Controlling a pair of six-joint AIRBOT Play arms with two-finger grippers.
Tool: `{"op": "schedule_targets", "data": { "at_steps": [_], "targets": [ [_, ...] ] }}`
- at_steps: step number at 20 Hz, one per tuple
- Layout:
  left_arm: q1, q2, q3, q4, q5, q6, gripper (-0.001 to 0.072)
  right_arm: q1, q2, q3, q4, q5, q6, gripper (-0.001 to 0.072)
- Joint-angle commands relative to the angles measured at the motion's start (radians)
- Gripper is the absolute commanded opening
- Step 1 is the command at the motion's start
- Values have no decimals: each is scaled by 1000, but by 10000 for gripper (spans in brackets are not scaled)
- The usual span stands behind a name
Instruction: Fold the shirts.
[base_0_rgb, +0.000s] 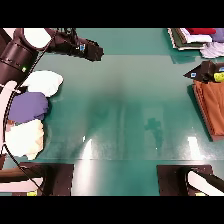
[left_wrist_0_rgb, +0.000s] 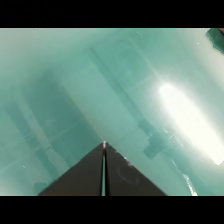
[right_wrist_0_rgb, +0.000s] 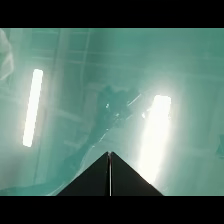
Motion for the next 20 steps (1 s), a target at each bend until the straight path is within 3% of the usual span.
{"op": "schedule_targets", "data": {
  "at_steps": [1,14,17,20],
  "targets": [
    [0,0,0,0,1,0,30,1,1,0,1,-1,0,17],
    [0,0,0,0,1,0,30,1,1,0,1,0,0,18],
    [0,0,0,6,66,2,29,1,1,0,1,-2,0,18],
    [2,2,0,152,107,19,30,1,1,0,2,-8,0,18]
  ]
}}
